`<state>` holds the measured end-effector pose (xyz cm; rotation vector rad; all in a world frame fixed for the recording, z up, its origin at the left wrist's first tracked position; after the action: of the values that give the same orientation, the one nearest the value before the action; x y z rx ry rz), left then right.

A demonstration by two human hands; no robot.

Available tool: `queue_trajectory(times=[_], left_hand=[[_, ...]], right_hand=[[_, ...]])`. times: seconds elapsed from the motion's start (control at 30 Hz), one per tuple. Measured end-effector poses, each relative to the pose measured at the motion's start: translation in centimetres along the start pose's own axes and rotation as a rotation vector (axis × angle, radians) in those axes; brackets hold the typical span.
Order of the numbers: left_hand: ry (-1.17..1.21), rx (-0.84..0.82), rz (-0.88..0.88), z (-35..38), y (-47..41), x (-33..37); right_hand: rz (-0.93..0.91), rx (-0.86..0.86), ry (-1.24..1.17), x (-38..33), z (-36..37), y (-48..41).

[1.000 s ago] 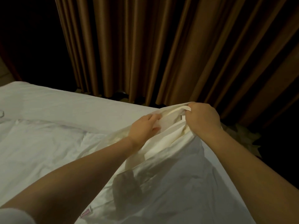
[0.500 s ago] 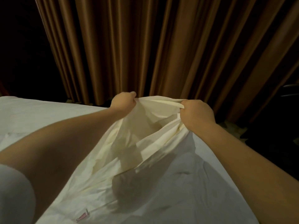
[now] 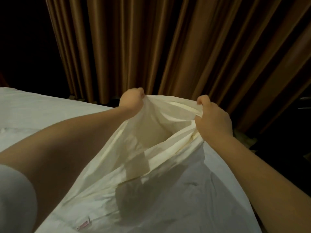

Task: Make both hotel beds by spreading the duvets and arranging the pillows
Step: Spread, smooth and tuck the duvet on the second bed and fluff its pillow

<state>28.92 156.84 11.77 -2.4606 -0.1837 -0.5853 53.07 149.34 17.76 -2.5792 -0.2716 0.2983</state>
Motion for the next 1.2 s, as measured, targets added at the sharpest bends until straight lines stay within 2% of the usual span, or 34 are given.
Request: queue_trajectory(times=[0.07,0.17,0.23,0.3,0.4,0.47,0.57,0.63,0.7,0.83,0.9,0.93,1.03,1.1,1.13,1.2], left_hand=[[0.024,0.081,-0.038,-1.3,-2.6,0.0],[0.037,0.118,-0.152,-1.6,-6.0,-1.7],[0.097,0.093,-0.281,-0.6,-7.6,-4.0],[0.183,0.056,-0.433,0.9,-9.2,-7.1],[0.22,0.05,-0.471,1.4,-11.7,-12.4],[0.096,-0.011,-0.471,1.0,-11.6,-17.5],[-0.102,-0.214,-0.593,1.3,-6.5,-27.1],[-0.139,-0.306,-0.674,1.9,-0.9,-32.7],[-0.112,-0.363,-0.761,3.1,6.2,-37.1],[-0.033,-0.515,-0.969,6.8,21.2,-39.6],[0.007,-0.602,-0.992,8.0,27.2,-37.7],[-0.008,-0.603,-0.925,8.0,29.1,-36.1],[-0.118,-0.523,-0.554,7.1,32.4,-31.3],[-0.138,-0.634,-0.599,6.5,35.4,-29.2],[-0.166,-0.615,-0.653,5.6,36.7,-28.7],[-0.226,-0.542,-0.637,4.1,37.9,-27.3]], right_hand=[[0.122,-0.073,-0.044,0.1,1.4,-1.5],[0.551,-0.48,-0.354,-0.7,7.0,-3.2],[0.742,-0.633,-0.625,-3.3,10.0,-4.0],[0.819,-0.587,-0.881,-6.6,12.7,-6.1],[0.876,-0.525,-1.167,-12.2,18.0,-8.5],[0.729,-0.661,-1.118,-16.4,23.2,-7.9],[0.231,-1.035,-0.649,-21.7,30.8,-1.5],[-0.074,-1.141,-0.404,-23.4,34.4,3.8],[-0.194,-1.206,-0.305,-24.0,36.8,9.0],[-0.291,-1.16,-0.173,-23.1,39.6,16.9],[-0.332,-1.09,-0.146,-22.8,38.9,19.5],[-0.339,-1.043,-0.146,-22.8,38.4,20.2],[-0.329,-0.934,-0.124,-22.8,36.3,21.5],[-0.328,-0.893,-0.078,-22.8,34.5,23.0],[-0.326,-0.844,-0.066,-22.8,33.4,23.8],[-0.308,-0.713,-0.112,-22.8,30.7,25.2]])
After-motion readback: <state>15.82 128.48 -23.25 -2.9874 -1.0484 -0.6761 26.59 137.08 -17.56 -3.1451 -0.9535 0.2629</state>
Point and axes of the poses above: each hand's wrist, its own y-axis away from the middle knuckle, its own z-axis out of the palm, x = y × z, the point moved 8 cm from there along -y, towards the middle knuckle, and after that the axes turned 10 degrees about x, right-handed, at the moved point
